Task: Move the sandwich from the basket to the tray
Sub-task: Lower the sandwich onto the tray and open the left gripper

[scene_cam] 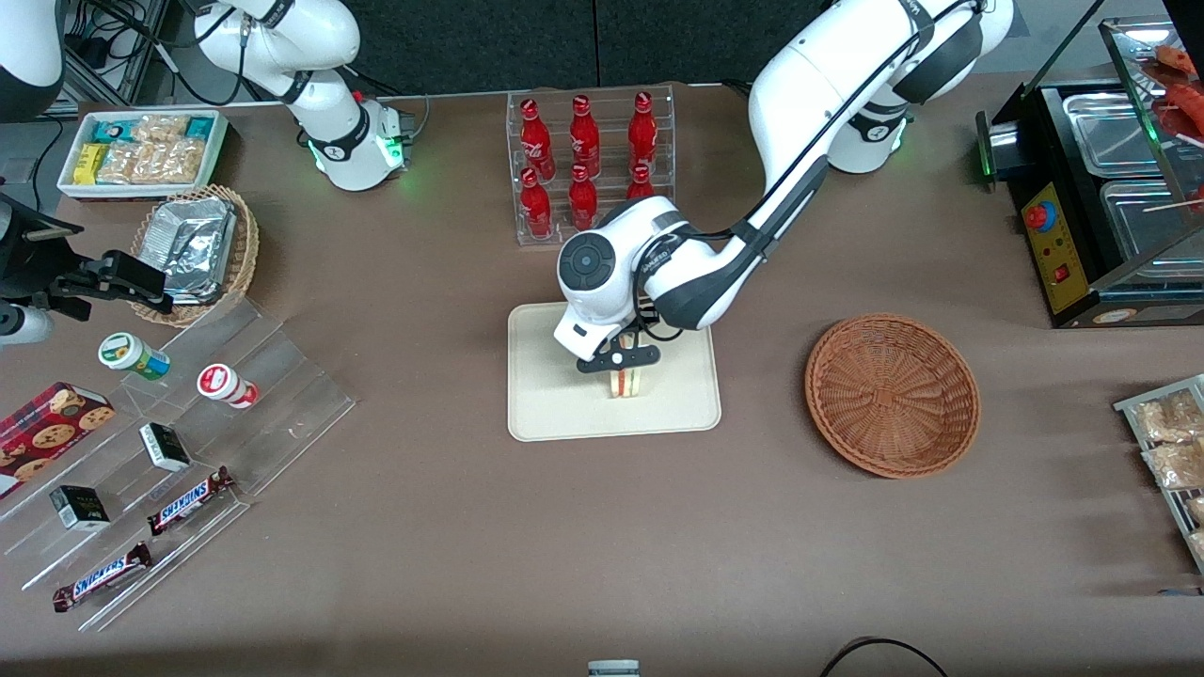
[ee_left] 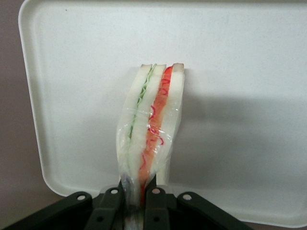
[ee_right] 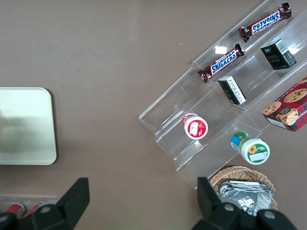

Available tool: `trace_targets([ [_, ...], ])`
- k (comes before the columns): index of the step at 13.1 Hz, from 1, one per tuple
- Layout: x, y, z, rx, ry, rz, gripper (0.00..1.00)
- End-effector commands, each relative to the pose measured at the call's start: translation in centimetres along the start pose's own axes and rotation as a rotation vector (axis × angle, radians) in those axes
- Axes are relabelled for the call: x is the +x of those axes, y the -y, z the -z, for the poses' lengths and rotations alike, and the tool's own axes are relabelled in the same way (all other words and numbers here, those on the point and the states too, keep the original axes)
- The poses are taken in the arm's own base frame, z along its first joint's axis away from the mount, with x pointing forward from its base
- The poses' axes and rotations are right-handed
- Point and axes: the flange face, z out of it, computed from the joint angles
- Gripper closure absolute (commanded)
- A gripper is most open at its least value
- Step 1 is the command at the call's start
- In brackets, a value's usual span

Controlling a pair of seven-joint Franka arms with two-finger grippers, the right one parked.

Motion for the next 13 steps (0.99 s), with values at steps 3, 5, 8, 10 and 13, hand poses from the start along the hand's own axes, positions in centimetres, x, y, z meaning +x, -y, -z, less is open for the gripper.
trace_targets([
  [3,0.17,-1.10,-0.08,0.020,-0.031,0.020,1.00],
  [5,0.19,-1.24,-0.65,0.029,-0.035,0.029,1.00],
  [8,0.20,-1.26,-0.85,0.029,-0.033,0.028,0.98],
  [10,0.28,-1.20,-0.85,0.028,-0.032,0.030,0.04],
  [13,0.31,-1.21,-0.67,0.026,-0.034,0.029,0.00],
])
